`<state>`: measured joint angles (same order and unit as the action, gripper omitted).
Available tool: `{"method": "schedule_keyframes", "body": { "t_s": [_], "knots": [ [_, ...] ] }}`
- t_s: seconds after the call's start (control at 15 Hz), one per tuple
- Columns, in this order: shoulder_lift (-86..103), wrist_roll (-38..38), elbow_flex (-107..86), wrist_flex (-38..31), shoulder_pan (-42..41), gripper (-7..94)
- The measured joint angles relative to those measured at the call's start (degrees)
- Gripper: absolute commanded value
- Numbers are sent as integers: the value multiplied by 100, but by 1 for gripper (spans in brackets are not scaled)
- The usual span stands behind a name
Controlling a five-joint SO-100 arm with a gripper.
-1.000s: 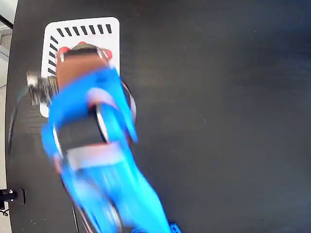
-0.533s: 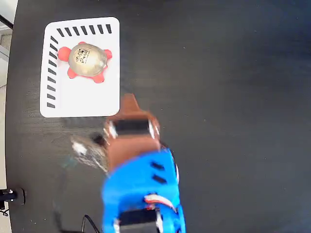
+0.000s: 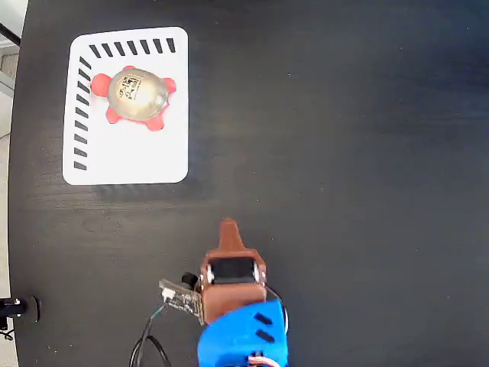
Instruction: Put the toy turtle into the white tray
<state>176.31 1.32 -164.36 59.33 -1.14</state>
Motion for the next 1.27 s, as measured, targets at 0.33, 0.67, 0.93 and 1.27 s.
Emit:
{"method": "schedule_keyframes", "body": {
  "t_s": [0.33,0.67,0.93,1.27],
  "knots": [
    [721,35,-457,677,35,0],
    [949,211,-457,1292,-62,0],
    [949,185,-457,1345,-158,0],
    [949,185,-457,1345,-158,0]
  ]
}}
